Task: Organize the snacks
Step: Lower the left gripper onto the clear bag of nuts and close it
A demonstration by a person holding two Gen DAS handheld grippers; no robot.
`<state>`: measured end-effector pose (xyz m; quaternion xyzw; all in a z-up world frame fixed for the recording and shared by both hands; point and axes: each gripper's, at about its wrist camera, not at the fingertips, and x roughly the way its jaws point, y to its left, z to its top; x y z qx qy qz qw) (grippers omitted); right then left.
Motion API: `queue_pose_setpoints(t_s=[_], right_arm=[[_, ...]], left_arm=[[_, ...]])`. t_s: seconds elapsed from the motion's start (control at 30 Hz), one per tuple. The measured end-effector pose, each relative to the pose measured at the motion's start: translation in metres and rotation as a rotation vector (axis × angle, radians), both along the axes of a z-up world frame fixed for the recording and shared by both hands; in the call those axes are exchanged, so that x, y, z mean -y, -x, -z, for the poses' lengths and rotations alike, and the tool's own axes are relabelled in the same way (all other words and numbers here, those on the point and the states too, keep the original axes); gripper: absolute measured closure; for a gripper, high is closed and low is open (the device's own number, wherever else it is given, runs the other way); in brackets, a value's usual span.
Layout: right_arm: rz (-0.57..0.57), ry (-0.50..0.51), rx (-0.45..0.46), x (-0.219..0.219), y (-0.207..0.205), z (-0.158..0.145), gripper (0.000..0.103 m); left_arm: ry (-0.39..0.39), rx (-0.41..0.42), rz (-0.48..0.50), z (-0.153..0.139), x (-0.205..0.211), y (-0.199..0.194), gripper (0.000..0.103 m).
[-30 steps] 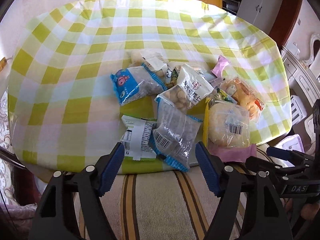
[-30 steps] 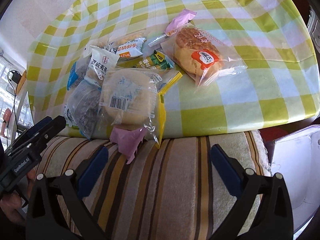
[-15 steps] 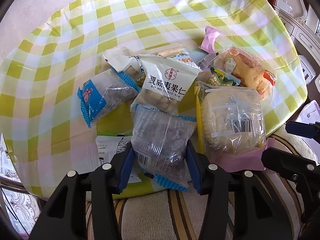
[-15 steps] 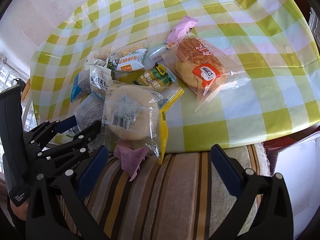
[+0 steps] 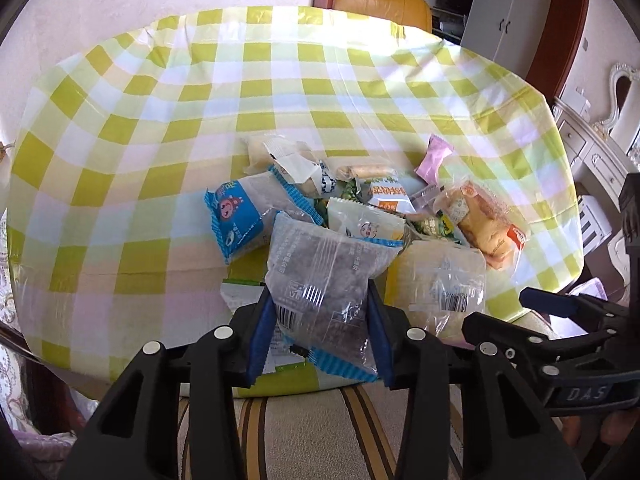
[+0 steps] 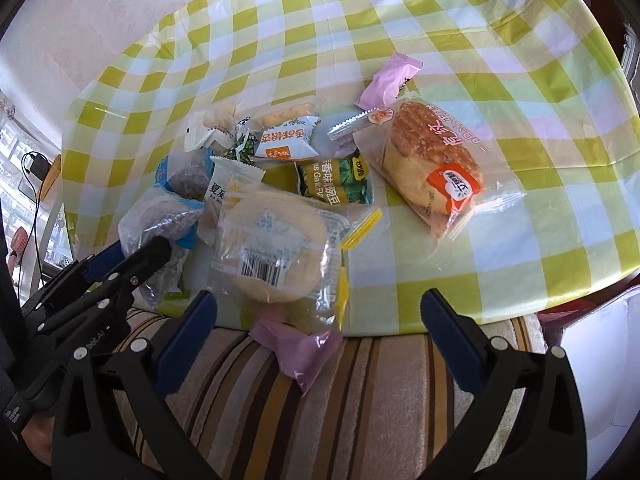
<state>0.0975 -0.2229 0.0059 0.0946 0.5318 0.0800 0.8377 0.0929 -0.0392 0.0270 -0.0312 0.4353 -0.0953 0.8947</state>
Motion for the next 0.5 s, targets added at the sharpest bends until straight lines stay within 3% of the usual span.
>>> queue_pose_setpoints(t_s=[0.17,0.5], right_arm=[[-0.012,0.062,-0.003,-0.014,-0.012,0.005,0.001],[-0.013,0.109,-0.026,-0.038,-0.042,0.014,0.001]], left_arm=[[0.085,0.007,-0.06,-0.003,-0.02,0.002,0.062],[0.091,0.013,-0.093,-0.003,-0.027,0.003,0.062]])
